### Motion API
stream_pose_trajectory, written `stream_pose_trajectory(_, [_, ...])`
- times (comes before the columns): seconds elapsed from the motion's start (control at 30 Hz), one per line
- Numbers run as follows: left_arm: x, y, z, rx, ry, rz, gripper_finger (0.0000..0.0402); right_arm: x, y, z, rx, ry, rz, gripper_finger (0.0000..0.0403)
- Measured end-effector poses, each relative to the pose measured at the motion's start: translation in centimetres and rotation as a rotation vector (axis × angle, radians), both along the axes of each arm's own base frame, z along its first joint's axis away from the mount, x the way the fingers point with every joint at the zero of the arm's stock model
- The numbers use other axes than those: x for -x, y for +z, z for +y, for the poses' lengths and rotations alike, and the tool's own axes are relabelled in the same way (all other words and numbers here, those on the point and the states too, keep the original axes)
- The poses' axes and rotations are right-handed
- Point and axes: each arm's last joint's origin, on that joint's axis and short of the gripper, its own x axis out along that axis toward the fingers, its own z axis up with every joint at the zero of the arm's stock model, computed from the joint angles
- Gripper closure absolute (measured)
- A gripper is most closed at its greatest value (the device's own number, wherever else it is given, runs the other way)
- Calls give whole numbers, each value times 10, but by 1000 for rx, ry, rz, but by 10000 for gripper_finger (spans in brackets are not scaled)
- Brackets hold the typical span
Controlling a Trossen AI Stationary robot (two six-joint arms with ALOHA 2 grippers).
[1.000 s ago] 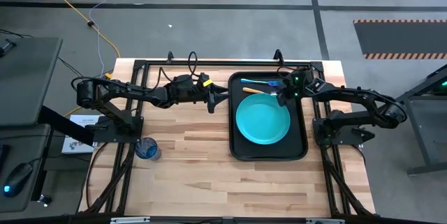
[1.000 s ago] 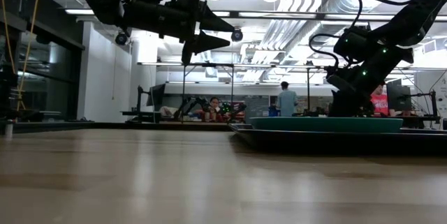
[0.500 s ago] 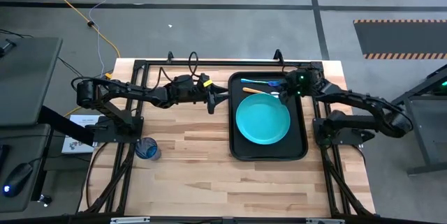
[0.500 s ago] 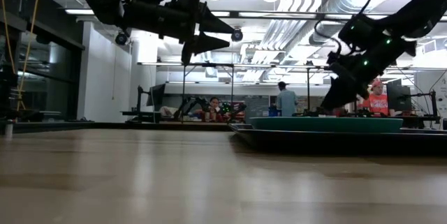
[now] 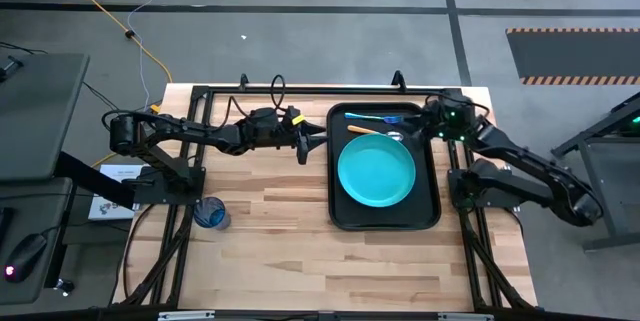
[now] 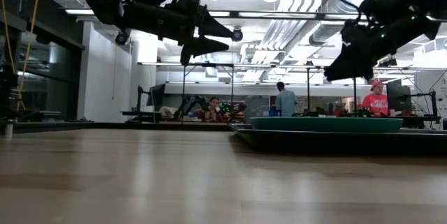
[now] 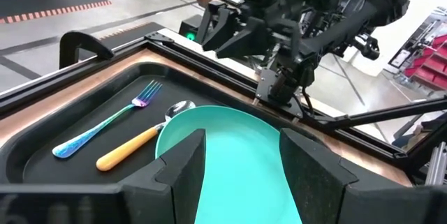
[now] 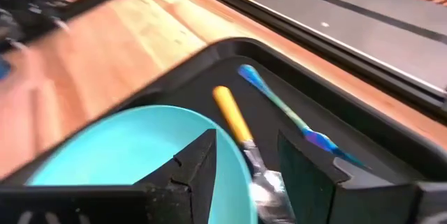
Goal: Pick and place plate/cup/fork/spoon on tray
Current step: Put the blue cup on the black serving tray to the top left of the yellow spoon
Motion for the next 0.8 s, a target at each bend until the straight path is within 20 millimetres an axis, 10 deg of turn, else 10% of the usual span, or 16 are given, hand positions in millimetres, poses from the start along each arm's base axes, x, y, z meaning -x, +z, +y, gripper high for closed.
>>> stream_pose_trajectory(0.8, [-2, 10, -3, -88, -80, -93, 229, 3, 4, 8, -38, 99, -54, 261])
